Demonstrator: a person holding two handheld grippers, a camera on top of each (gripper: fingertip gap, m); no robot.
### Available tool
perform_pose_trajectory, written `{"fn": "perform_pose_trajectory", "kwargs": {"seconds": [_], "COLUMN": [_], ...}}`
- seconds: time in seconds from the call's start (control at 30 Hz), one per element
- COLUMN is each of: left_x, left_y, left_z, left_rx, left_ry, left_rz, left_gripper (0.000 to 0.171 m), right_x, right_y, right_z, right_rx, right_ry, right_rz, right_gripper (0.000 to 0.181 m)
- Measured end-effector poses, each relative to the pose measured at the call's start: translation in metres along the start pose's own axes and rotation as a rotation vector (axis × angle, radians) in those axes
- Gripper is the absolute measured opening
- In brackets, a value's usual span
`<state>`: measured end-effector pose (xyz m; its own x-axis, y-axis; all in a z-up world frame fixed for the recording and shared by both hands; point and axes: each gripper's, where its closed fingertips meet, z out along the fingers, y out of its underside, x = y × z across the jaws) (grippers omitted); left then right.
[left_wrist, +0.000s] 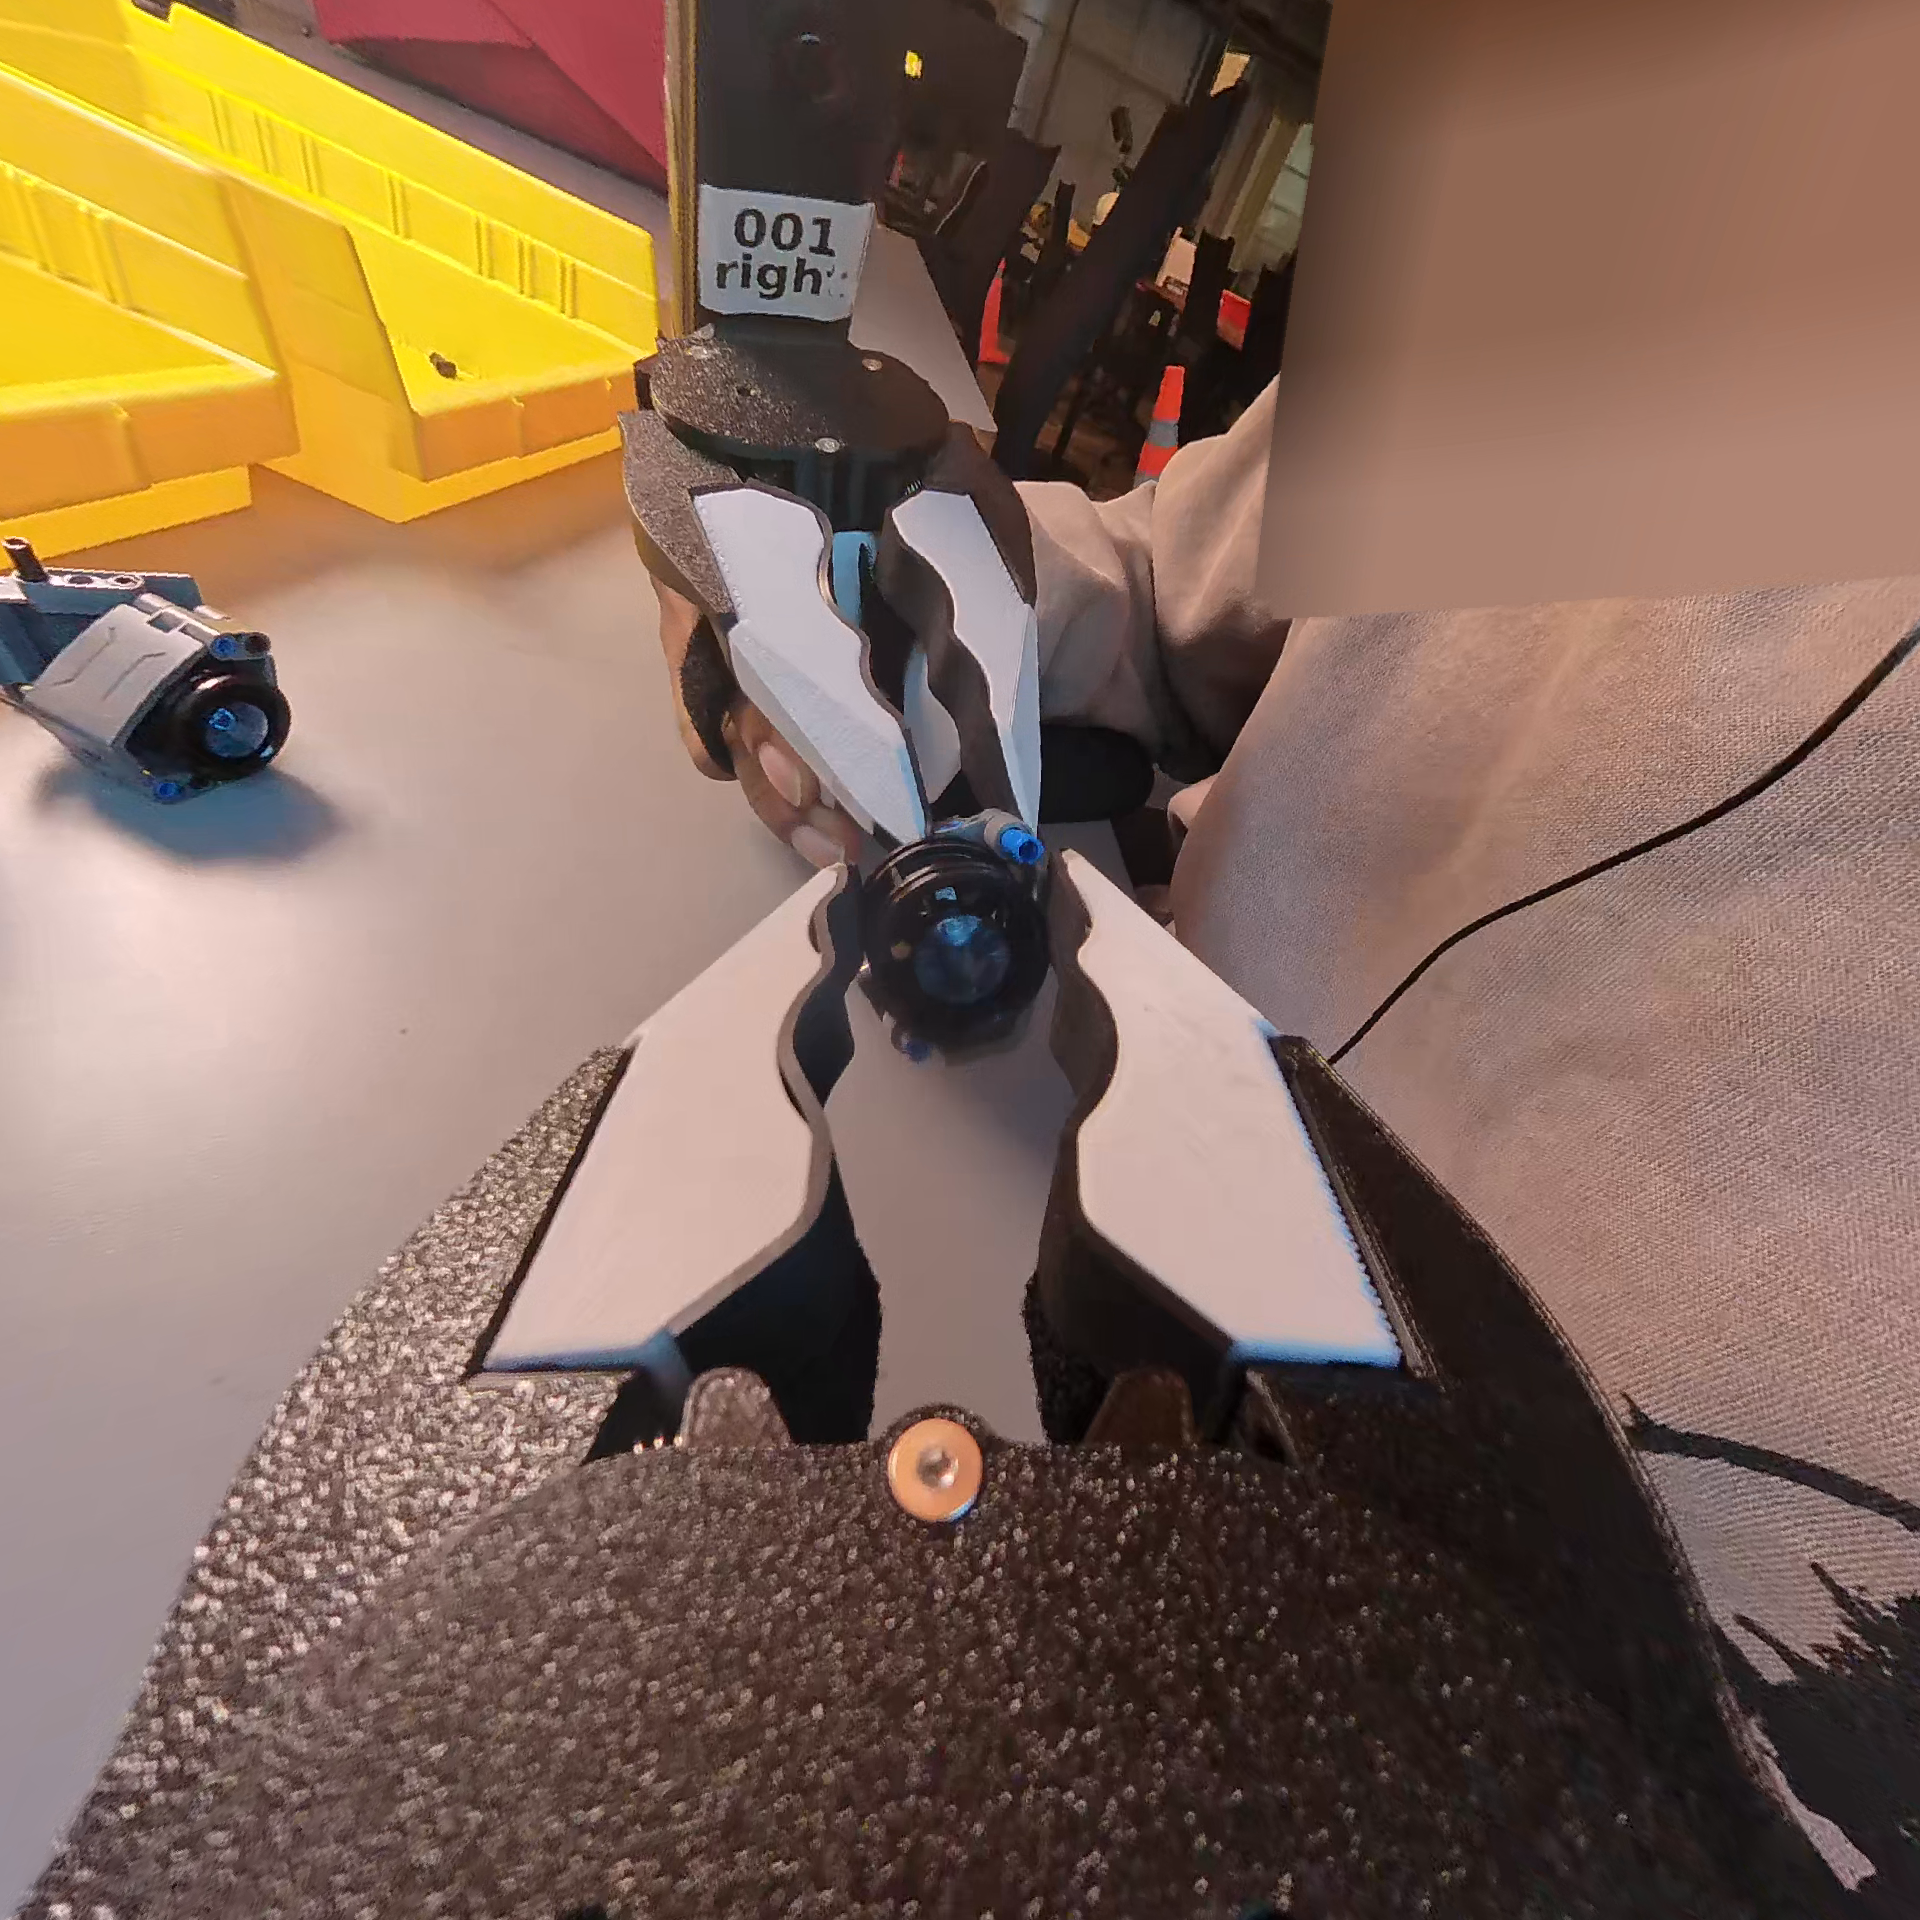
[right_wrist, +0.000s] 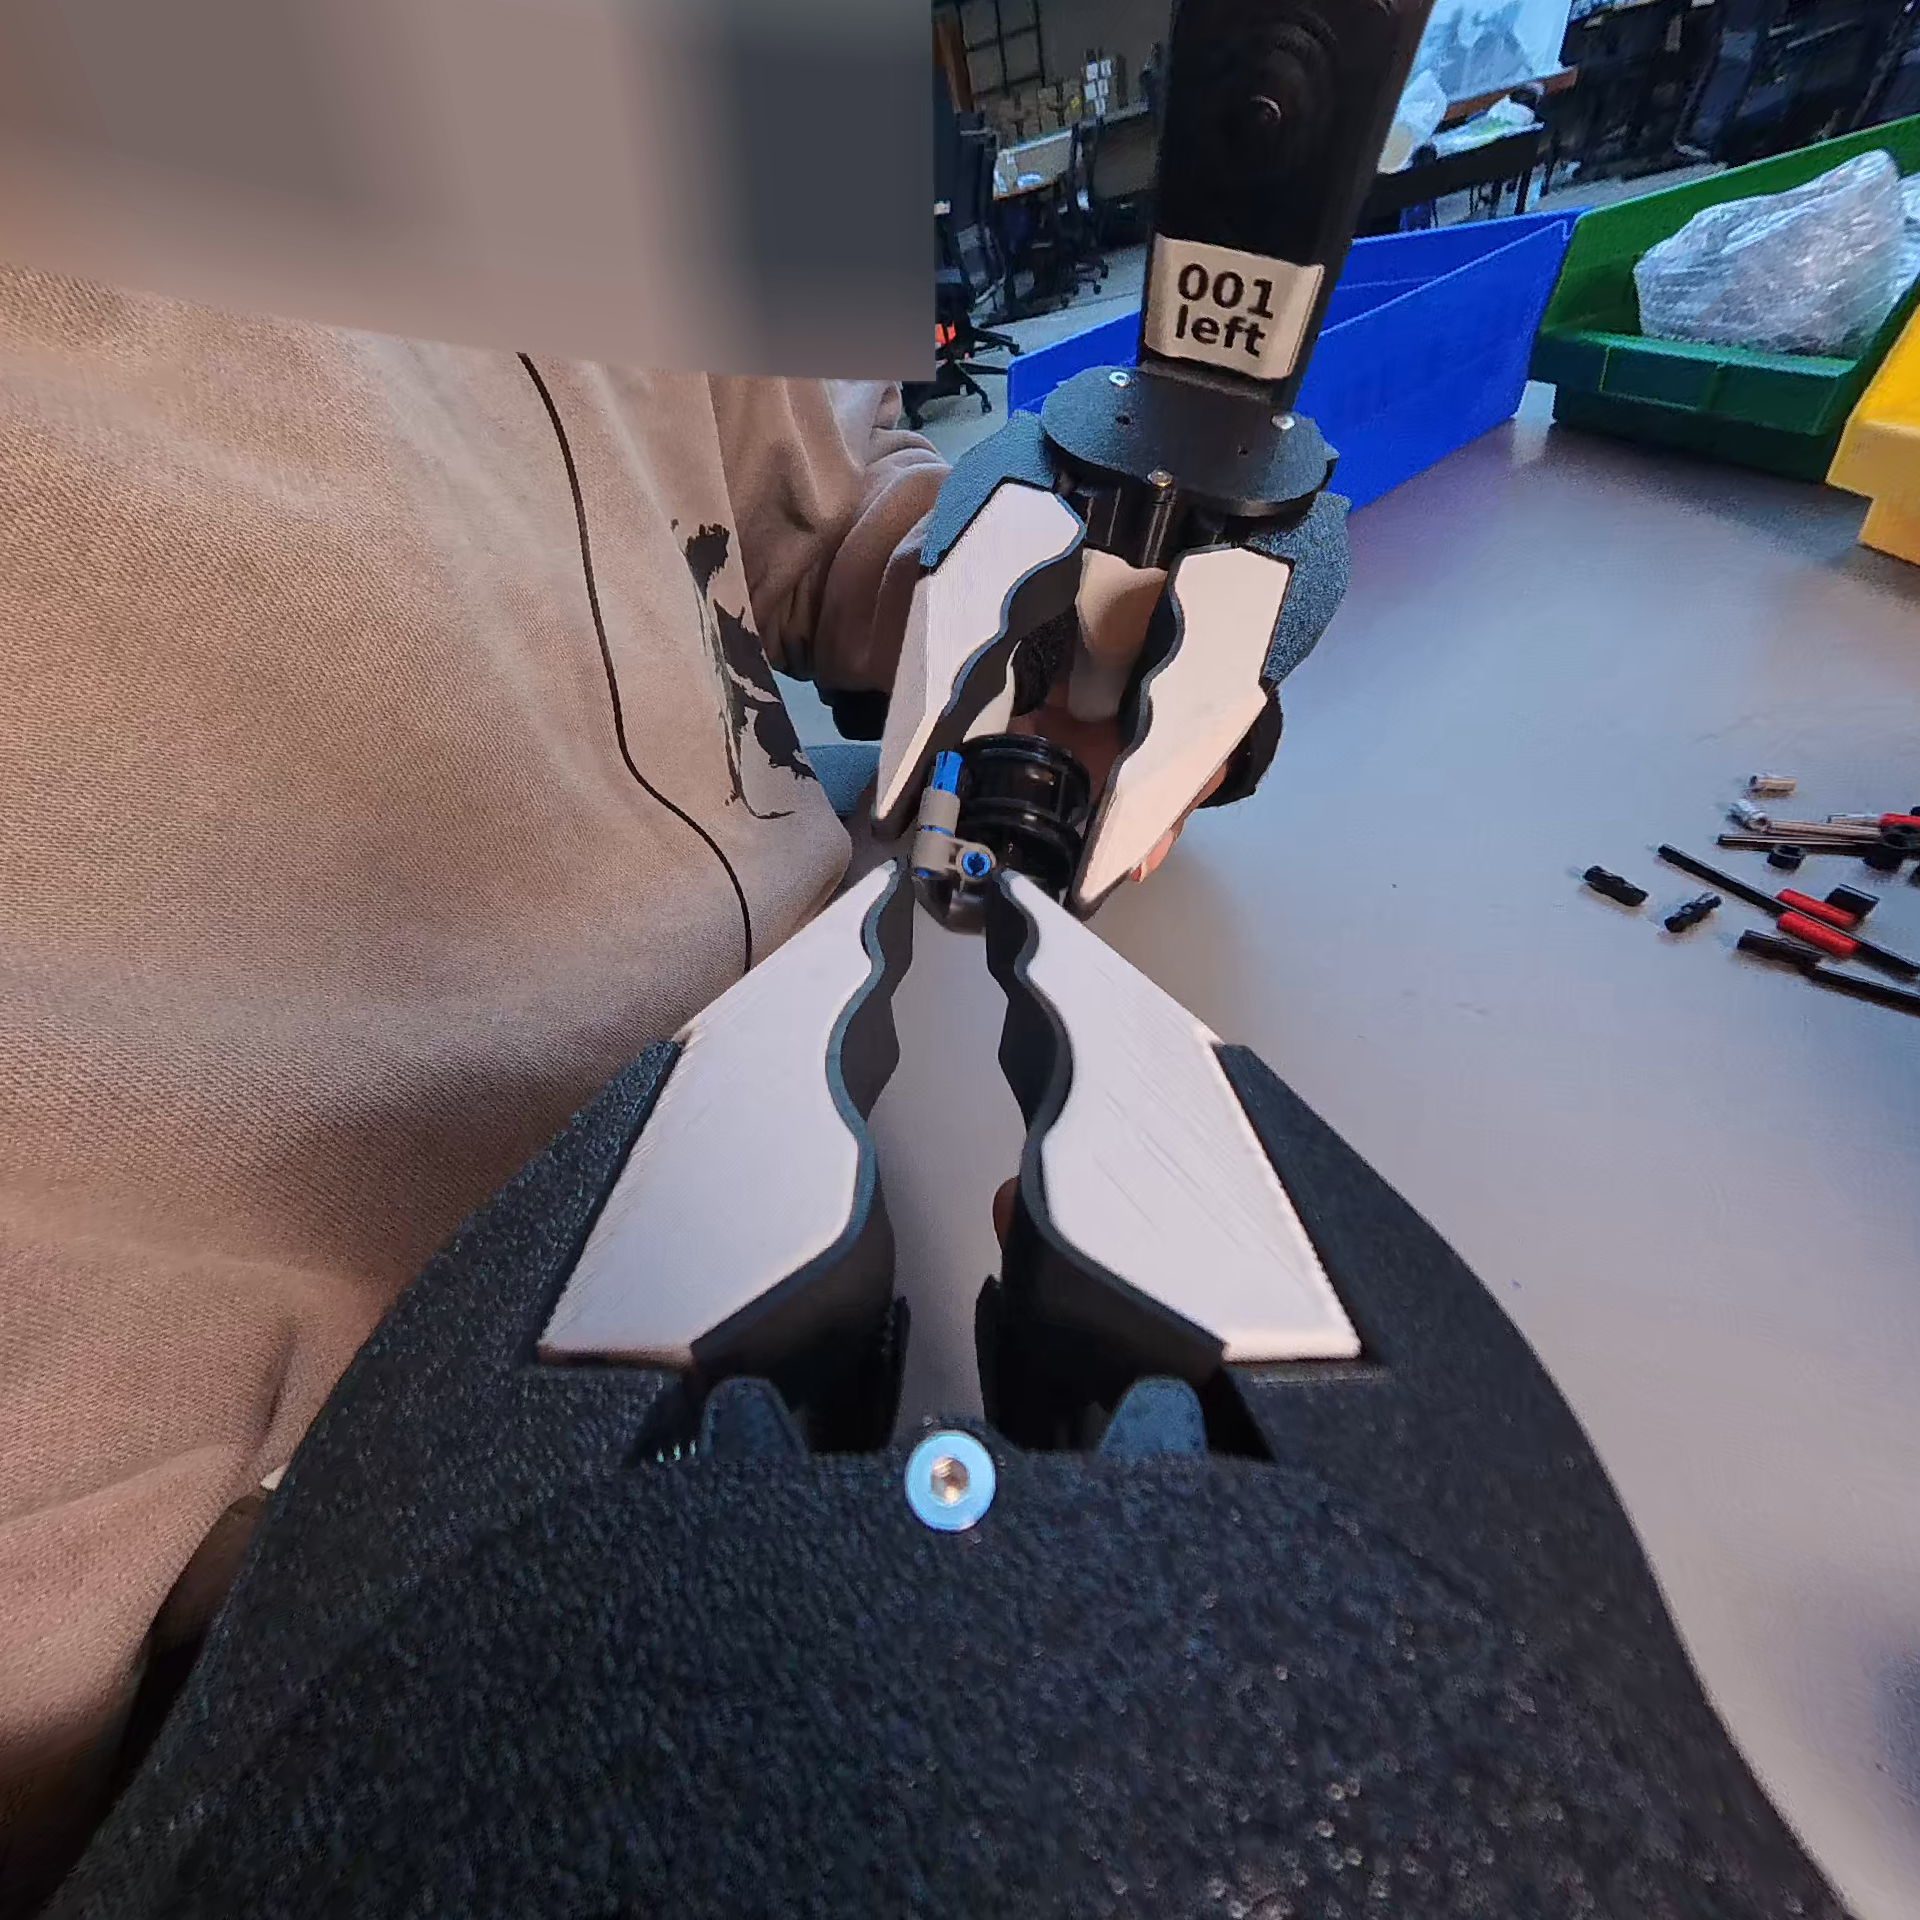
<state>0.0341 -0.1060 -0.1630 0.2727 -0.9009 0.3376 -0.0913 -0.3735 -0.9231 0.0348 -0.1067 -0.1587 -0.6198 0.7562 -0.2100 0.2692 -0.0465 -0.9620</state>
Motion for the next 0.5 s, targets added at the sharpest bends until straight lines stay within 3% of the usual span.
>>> {"fn": "perform_pose_trajectory", "kwargs": {"seconds": [0.07,0.1,0.13,0.2,0.27,0.37,0.43,0.5], "left_x": [-0.002,-0.016,-0.025,-0.007,-0.017,-0.039,-0.042,-0.046], "left_y": [-0.008,-0.018,-0.013,-0.002,-0.010,-0.020,-0.027,-0.037], "left_z": [-0.015,-0.038,-0.045,-0.019,-0.017,-0.032,-0.036,-0.041], "left_rx": [0.069,0.167,0.167,0.050,0.068,0.183,0.272,0.367], "left_ry": [0.022,-0.017,-0.064,-0.011,-0.020,-0.049,0.023,0.084], "left_rz": [-0.045,-0.108,-0.109,0.001,-0.048,-0.223,-0.376,-0.503], "left_gripper": [0.034,0.033,0.034,0.035,0.035,0.035,0.035,0.035], "right_x": [0.007,0.013,0.014,0.021,0.032,0.038,0.046,0.054], "right_y": [-0.001,-0.003,0.005,0.006,-0.014,-0.029,-0.028,-0.028], "right_z": [-0.022,-0.034,-0.023,-0.002,-0.016,-0.018,-0.009,-0.003], "right_rx": [0.035,0.072,0.022,0.001,0.078,0.118,0.078,0.032], "right_ry": [0.034,0.077,0.099,0.116,0.154,0.276,0.395,0.503], "right_rz": [0.006,0.023,-0.014,-0.037,-0.034,-0.135,-0.220,-0.306], "right_gripper": [0.000,0.000,0.000,0.000,0.001,0.031,0.046,0.050]}}
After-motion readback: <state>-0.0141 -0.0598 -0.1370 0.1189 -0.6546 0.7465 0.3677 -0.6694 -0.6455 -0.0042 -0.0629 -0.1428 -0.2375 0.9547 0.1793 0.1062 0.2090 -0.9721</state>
